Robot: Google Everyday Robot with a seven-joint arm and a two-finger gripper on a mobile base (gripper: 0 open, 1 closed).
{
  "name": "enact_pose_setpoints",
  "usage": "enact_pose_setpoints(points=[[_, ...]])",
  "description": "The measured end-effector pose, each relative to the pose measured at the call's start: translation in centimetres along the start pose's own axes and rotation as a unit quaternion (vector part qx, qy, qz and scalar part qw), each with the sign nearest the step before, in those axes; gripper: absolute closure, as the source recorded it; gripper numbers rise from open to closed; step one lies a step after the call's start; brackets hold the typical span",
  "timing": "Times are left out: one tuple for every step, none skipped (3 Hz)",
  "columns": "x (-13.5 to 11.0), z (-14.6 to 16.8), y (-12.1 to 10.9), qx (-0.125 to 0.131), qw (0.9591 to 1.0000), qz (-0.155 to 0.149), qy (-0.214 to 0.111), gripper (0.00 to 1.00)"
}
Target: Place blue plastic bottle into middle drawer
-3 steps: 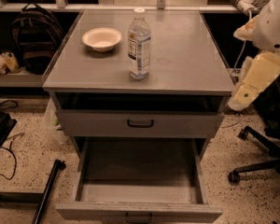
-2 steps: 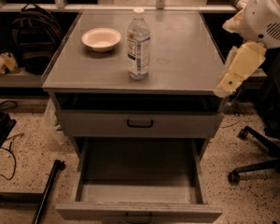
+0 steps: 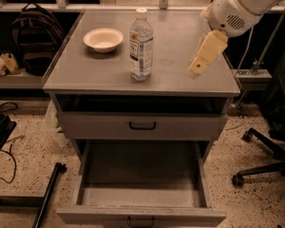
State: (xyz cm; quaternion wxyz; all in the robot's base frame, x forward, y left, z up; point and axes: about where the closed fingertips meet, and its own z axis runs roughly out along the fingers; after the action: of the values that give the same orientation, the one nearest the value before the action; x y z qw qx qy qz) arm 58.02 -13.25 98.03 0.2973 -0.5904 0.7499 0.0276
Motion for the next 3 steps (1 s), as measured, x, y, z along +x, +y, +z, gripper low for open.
enact_pose_setpoints(points=[[0.0,0.0,0.0,0.0,1.0,0.0,0.0,0.0],[0.0,0.6,-0.4,0.007,1.0,-0.005,0.0,0.0],[-0.6,2.2,-1.6,0.008,0.9998,-0.005,-0.017,0.0]])
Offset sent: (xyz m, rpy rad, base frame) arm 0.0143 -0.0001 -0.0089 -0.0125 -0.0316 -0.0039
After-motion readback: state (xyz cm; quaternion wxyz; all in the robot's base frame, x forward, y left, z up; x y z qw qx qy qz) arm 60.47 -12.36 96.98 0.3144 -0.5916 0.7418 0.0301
